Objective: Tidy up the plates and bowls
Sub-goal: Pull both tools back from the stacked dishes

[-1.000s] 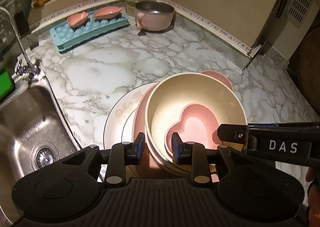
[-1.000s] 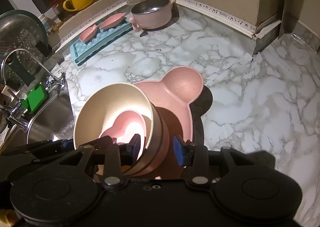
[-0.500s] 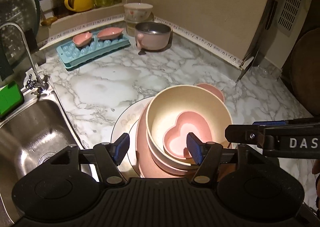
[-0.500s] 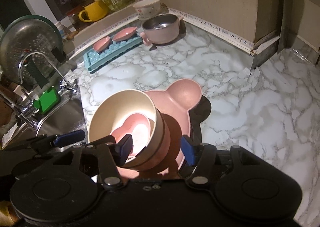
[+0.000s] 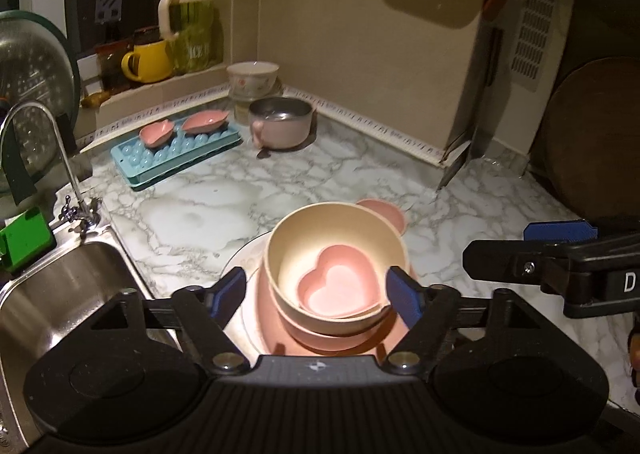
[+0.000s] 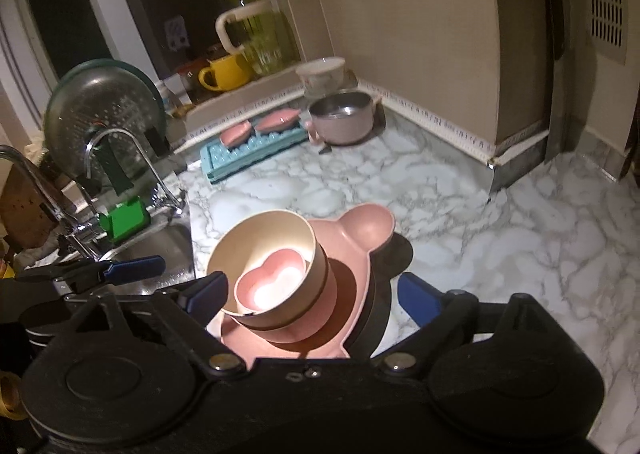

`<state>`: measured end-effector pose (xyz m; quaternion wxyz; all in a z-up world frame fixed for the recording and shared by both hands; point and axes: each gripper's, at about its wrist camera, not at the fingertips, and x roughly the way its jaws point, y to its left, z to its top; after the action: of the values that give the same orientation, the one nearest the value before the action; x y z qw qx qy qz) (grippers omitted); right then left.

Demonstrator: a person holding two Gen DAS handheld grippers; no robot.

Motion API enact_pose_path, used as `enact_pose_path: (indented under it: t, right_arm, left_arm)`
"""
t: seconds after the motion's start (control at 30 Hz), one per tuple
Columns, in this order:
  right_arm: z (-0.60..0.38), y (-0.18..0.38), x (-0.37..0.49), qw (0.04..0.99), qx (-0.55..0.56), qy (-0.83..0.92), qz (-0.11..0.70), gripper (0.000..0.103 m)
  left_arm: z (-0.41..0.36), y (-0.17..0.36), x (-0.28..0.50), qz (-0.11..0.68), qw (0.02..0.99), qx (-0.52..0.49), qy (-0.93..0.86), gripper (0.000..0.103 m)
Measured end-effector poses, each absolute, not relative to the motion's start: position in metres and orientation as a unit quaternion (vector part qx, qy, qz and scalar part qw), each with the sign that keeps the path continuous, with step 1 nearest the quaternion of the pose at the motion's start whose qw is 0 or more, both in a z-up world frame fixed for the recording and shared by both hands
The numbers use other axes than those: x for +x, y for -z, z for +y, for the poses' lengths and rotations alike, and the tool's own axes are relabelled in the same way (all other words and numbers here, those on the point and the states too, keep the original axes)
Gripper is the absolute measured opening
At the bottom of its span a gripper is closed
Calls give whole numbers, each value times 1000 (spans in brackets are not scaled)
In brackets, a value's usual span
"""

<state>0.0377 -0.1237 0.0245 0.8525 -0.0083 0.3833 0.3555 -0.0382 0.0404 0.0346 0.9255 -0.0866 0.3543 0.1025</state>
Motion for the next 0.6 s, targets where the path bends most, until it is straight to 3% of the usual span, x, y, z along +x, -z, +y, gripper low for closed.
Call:
enact_pose_path:
  t: [0.13,0.27,0.4,0.6]
  right_arm:
    - [-135,-30,26,864,-9,-361,352,102]
    - [-144,-35,14,875,-12,-364,319,103]
    - [-154,-35,9,882,-3,-362,300,103]
    - [-167,-30,1,893,15,-359,273,103]
  left_arm:
    - [33,-38,-46,340,931,-91,-97,79]
    - [28,-40,-53,328,935,-90,-97,85]
    - [24,-41,-63,312,940,-101,-94,101]
    - [16,-38,-71,300,944,-98,-100,102]
